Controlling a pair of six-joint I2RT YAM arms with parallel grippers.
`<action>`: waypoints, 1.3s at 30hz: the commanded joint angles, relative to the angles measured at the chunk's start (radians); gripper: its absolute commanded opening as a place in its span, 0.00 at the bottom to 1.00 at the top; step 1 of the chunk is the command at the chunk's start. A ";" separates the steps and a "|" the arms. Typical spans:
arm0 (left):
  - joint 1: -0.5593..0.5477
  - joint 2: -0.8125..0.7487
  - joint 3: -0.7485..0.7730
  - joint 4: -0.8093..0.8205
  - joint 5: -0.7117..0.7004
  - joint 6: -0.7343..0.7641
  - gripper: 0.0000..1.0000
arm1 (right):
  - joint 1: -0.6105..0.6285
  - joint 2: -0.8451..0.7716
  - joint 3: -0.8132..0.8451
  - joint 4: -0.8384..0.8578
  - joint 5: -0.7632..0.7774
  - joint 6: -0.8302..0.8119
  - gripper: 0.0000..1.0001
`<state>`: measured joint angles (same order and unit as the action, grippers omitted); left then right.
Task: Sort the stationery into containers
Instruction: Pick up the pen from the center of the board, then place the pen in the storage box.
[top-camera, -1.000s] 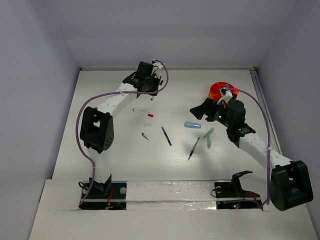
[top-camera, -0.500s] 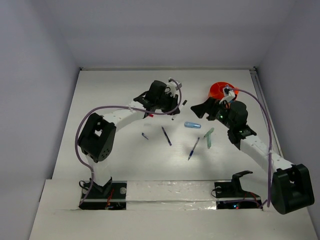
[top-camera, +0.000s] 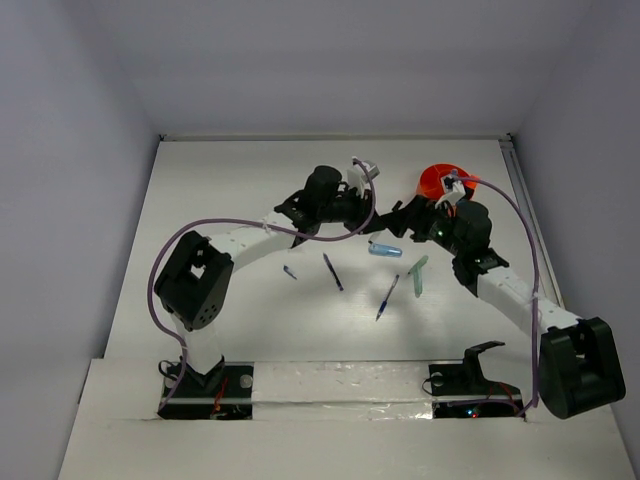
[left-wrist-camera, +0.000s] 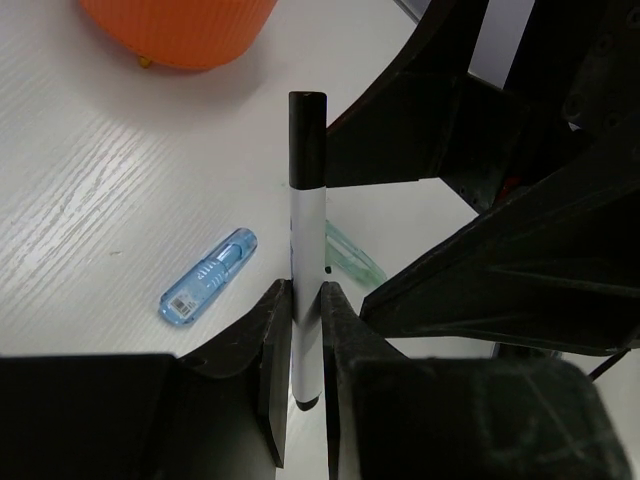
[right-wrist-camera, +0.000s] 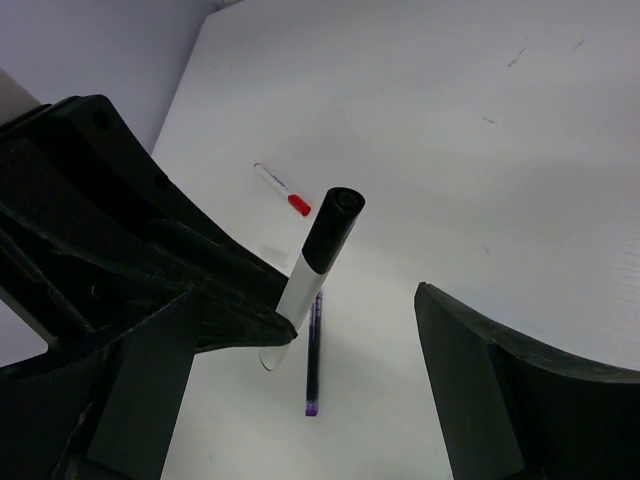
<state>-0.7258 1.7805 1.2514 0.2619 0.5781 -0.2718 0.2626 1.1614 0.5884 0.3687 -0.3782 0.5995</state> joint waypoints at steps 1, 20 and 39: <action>-0.017 -0.052 0.002 0.085 0.077 -0.020 0.00 | 0.006 -0.022 -0.009 0.064 0.008 0.002 0.91; -0.035 -0.075 -0.089 0.230 0.149 -0.084 0.00 | 0.006 -0.095 -0.056 0.079 0.110 0.020 0.71; -0.072 -0.061 -0.085 0.209 0.062 -0.057 0.37 | 0.006 -0.095 -0.042 0.039 0.140 0.002 0.06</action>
<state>-0.7853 1.7699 1.1709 0.4236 0.6559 -0.3424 0.2741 1.0992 0.5301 0.4171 -0.3058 0.6300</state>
